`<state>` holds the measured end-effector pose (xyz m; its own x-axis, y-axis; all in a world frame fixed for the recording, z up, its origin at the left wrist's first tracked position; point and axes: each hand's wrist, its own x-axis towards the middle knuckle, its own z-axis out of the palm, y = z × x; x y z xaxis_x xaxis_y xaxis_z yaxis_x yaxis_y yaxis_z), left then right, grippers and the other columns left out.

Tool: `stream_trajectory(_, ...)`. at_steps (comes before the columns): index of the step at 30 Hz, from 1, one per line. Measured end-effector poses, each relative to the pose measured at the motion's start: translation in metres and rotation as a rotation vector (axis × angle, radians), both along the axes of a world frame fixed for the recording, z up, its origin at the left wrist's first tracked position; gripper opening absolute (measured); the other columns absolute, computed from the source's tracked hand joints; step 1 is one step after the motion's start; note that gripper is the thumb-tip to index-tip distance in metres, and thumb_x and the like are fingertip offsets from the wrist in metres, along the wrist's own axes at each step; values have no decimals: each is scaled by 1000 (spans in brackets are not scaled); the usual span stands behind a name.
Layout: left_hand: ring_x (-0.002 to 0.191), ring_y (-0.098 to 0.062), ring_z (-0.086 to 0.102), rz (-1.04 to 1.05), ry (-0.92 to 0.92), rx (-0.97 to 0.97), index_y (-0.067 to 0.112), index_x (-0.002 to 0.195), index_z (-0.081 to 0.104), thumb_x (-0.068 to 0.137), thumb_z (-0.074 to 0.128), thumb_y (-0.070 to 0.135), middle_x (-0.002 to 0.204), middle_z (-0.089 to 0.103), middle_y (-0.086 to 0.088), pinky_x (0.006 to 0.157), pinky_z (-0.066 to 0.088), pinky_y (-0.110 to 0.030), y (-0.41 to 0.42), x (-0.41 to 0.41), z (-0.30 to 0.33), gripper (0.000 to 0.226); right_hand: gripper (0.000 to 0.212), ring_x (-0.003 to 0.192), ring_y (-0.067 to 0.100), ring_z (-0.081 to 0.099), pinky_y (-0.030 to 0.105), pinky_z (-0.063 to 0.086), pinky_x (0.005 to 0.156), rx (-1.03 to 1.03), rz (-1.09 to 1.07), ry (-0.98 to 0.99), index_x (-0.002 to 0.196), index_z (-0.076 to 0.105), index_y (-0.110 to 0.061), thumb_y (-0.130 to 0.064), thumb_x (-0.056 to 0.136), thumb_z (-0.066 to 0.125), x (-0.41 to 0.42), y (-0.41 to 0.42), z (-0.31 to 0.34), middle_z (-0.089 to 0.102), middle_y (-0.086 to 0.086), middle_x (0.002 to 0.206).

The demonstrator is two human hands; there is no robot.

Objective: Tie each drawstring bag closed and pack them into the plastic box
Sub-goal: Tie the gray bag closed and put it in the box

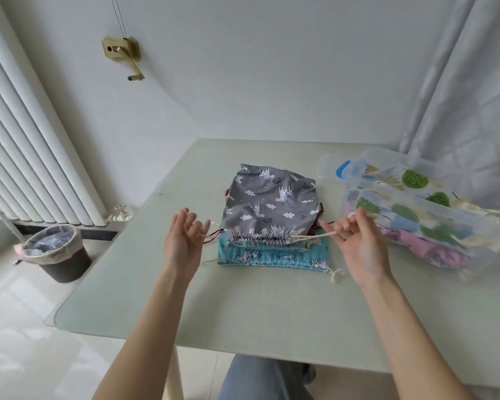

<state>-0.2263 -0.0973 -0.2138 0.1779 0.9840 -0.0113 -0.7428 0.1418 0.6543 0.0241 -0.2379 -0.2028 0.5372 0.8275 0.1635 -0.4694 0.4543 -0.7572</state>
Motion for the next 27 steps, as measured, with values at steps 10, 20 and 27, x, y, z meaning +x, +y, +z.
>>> stream_trajectory(10, 67, -7, 49, 84, 1446, 1095, 22, 86, 62, 82, 65, 35, 73, 54, 10, 62, 38, -17, -20, 4, -16, 14, 8, 78, 9, 58, 21, 43, 70, -289, -179, -1566, 90, 64, -14, -18, 92, 57, -18, -2, -15, 60, -7, 87)
stream_trajectory(20, 64, -11, 44, 160, 1616, 1221, 25, 83, 71, 78, 75, 25, 68, 52, 9, 52, 31, -18, -5, -19, -22, 5, 10, 64, 14, 59, 33, 51, 59, -375, -337, -1713, 75, 66, -7, -12, 79, 72, 17, -17, -14, 56, 0, 77)
stream_trajectory(27, 72, -13, 54, 173, 1628, 824, 23, 79, 70, 84, 67, 37, 75, 58, 10, 58, 35, -23, -5, -13, -23, 15, 10, 67, 14, 54, 29, 47, 65, -338, -273, -1725, 74, 67, -8, -14, 82, 69, 21, -17, -9, 55, -5, 75)
